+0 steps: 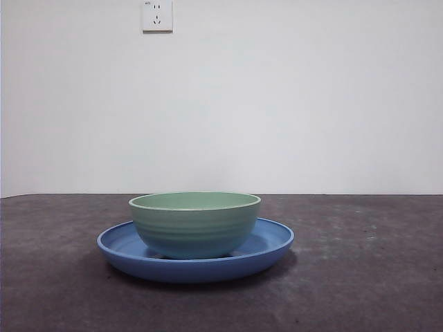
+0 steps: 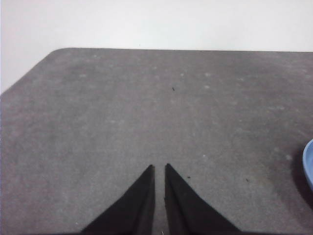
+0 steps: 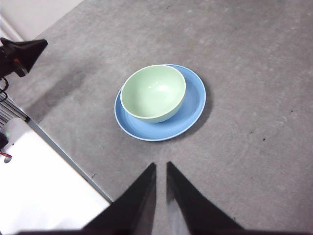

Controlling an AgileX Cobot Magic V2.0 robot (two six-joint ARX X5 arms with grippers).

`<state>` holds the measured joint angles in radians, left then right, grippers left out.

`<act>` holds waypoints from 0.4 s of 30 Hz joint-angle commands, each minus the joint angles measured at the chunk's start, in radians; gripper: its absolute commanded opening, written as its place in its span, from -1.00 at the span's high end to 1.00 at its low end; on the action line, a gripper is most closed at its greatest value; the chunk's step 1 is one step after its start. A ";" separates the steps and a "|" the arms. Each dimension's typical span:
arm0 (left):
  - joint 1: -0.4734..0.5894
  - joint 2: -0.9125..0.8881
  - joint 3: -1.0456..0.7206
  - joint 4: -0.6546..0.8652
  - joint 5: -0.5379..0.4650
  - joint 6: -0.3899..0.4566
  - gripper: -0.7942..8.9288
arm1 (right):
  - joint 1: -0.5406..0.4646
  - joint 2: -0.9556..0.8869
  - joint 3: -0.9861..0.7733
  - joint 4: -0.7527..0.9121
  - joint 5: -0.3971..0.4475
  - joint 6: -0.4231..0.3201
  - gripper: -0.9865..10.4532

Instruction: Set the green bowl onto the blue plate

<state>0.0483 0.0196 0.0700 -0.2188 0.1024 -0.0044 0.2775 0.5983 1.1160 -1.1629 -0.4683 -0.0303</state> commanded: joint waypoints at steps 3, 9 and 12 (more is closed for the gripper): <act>-0.006 -0.016 -0.020 0.017 -0.003 -0.015 0.77 | 0.002 0.006 0.008 0.010 -0.003 -0.011 0.77; -0.011 -0.016 -0.051 0.035 -0.003 -0.016 0.77 | 0.002 0.006 0.008 0.010 -0.003 -0.011 0.77; -0.011 -0.016 -0.058 0.034 -0.008 -0.010 0.77 | 0.002 0.006 0.008 0.010 -0.003 -0.011 0.77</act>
<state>0.0372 0.0051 0.0322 -0.1764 0.0994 -0.0151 0.2775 0.5983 1.1160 -1.1629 -0.4683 -0.0303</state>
